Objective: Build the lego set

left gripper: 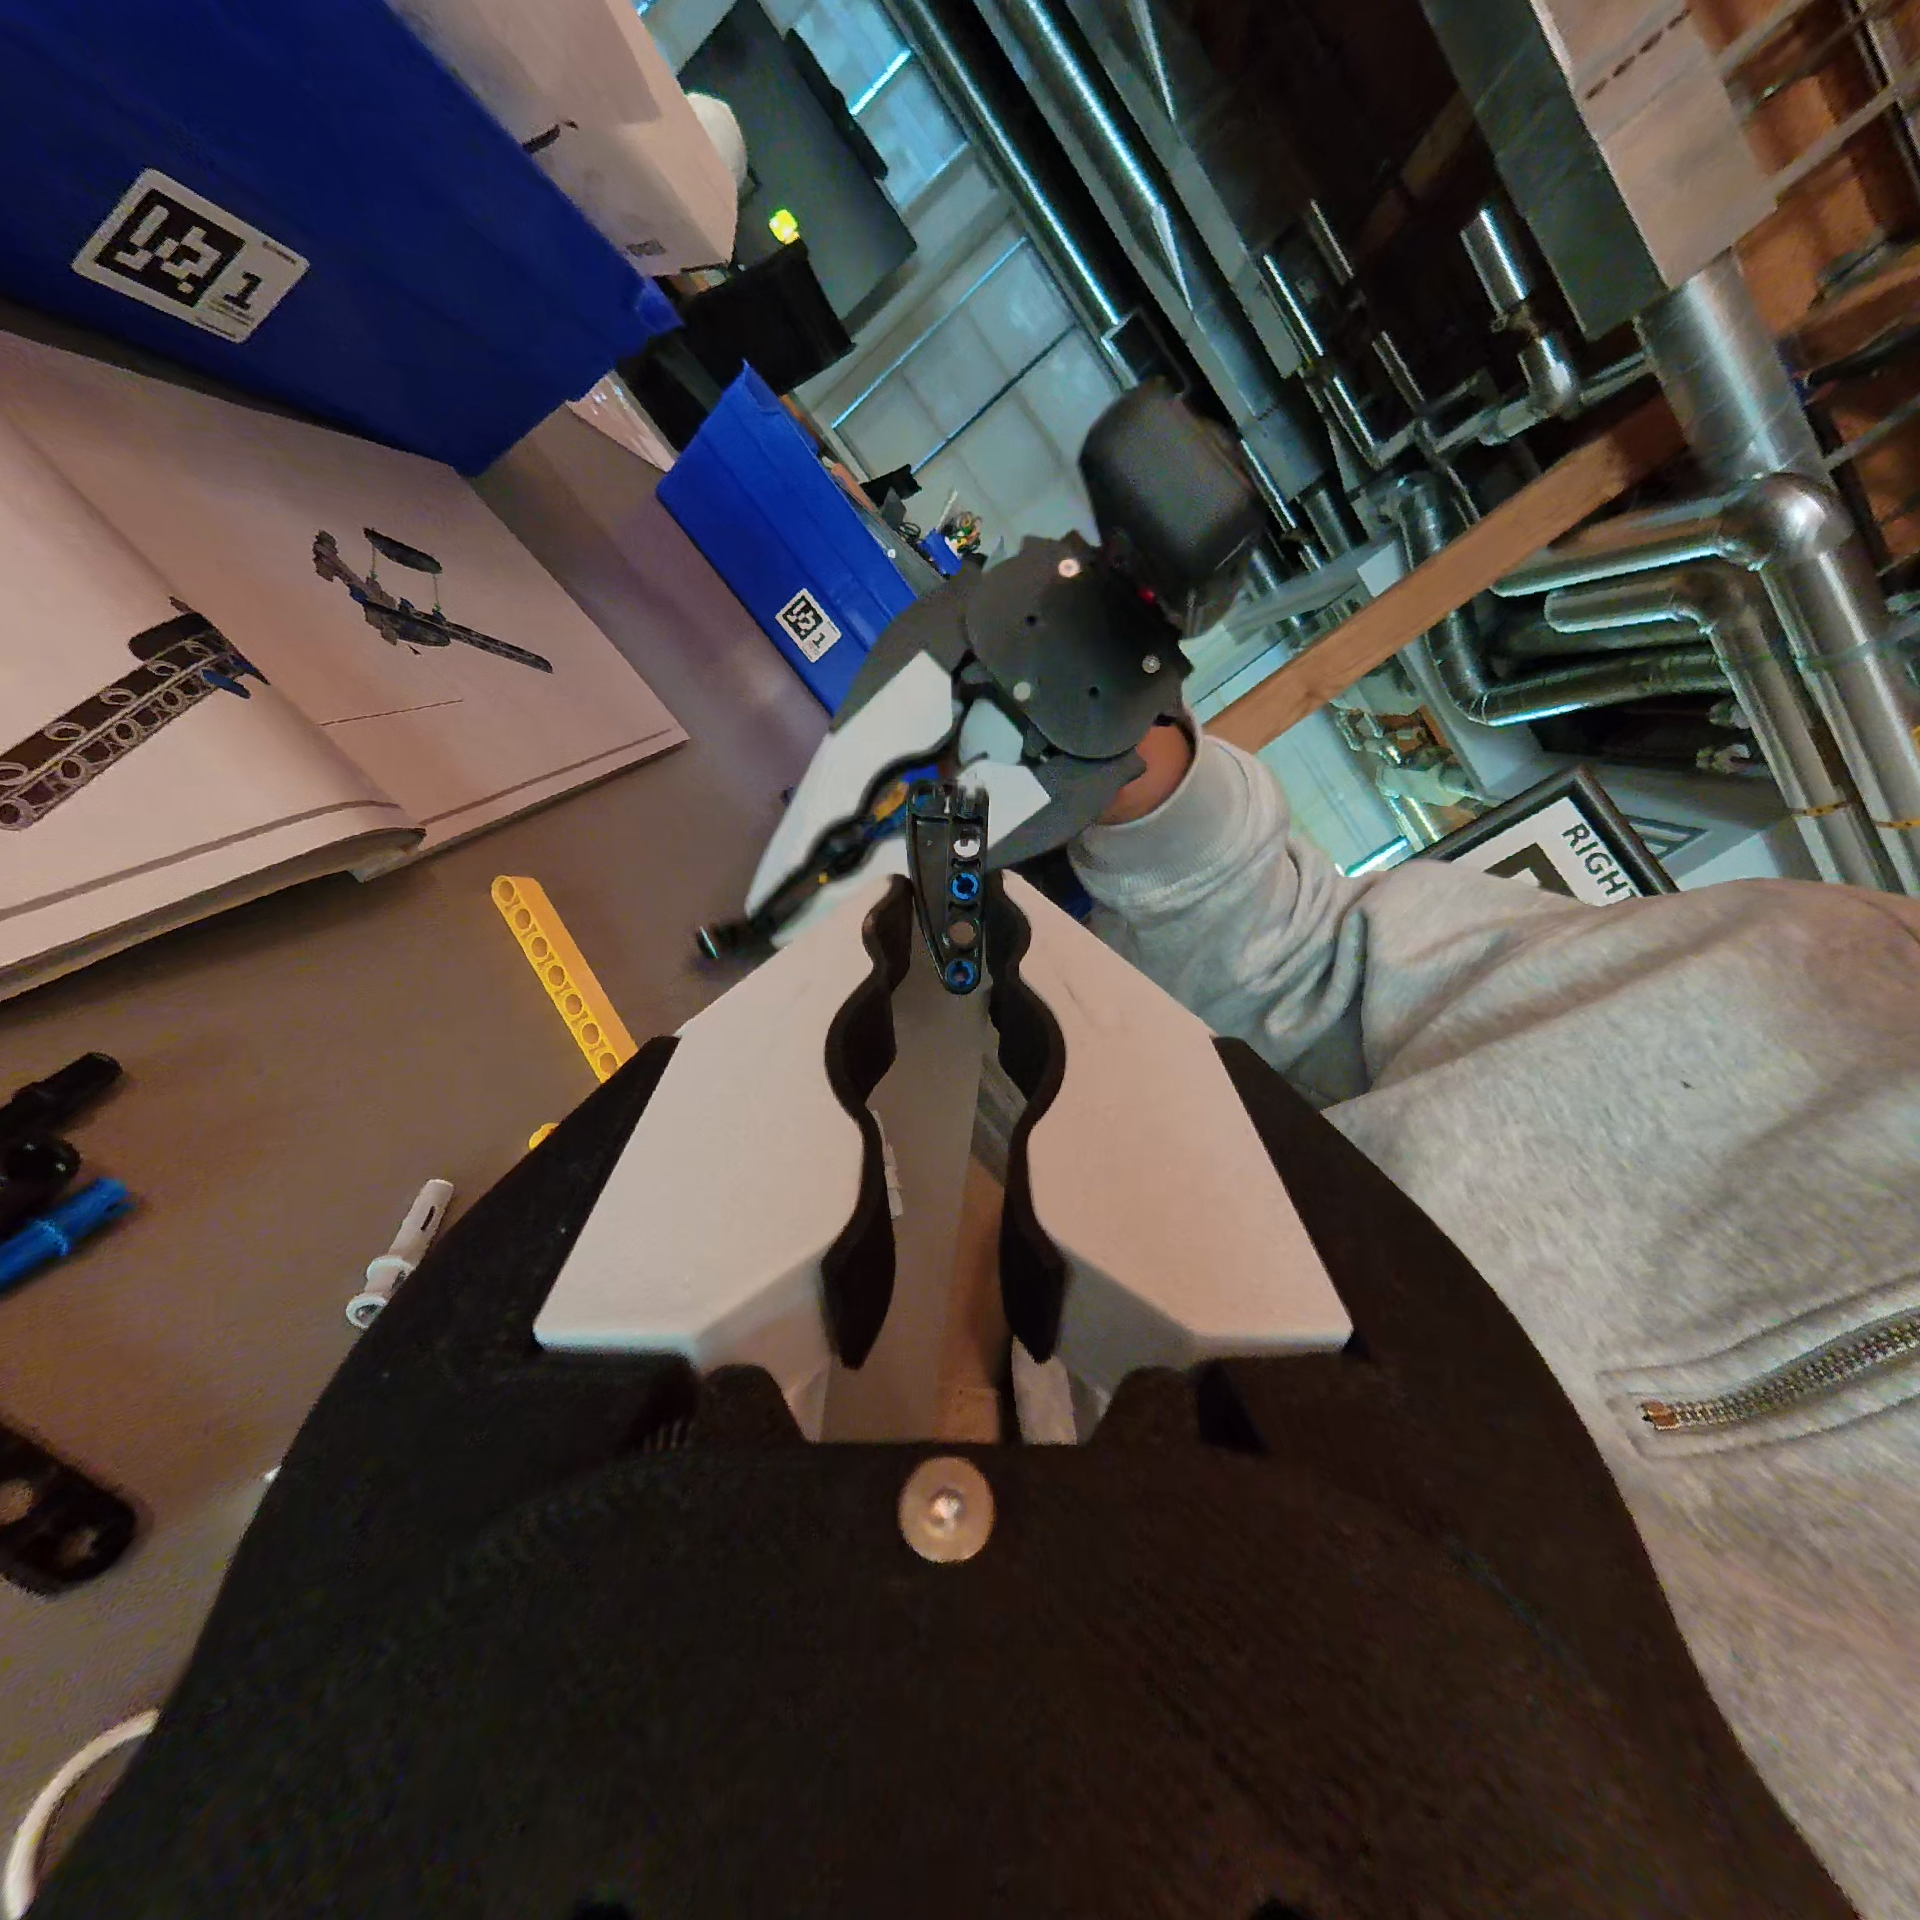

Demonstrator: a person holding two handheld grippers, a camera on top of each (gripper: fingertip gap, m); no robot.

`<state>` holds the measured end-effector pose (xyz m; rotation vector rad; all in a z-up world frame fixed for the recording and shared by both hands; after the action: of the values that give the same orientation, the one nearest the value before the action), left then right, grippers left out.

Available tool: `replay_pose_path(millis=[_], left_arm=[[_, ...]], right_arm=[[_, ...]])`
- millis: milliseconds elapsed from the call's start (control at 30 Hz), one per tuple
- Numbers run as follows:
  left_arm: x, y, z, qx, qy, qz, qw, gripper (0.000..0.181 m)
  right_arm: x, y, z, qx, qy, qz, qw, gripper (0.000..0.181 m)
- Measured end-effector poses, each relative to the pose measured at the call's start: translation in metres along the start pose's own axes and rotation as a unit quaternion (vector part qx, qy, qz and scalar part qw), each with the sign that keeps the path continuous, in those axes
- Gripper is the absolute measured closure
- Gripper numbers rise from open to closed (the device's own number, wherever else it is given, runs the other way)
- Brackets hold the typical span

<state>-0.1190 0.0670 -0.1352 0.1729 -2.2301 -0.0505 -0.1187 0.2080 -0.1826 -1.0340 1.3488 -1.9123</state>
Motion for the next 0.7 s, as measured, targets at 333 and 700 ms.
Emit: replay_pose_path(millis=[333,700], left_arm=[[0.001,-0.001,0.001,-0.001,-0.008,-0.003,1.0,0.17],[0.002,-0.003,0.001,-0.003,-0.013,-0.008,1.0,0.17]], right_arm=[[-0.001,0.001,-0.019,-0.429,-0.144,-0.013,0.892,0.175],[-0.01,0.012,-0.001,-0.391,-0.108,-0.014,0.914,0.176]])
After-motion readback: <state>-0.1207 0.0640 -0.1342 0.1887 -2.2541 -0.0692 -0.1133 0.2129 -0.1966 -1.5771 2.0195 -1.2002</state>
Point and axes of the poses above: each gripper's, where its closed fingertips meet, y out along the fingers, x out of its top, z = x × y across the jaws, the point moved 4 cm from there along -y, back along the fingers, and after that the axes turned 14 degrees about y, right-handed, at the moved point
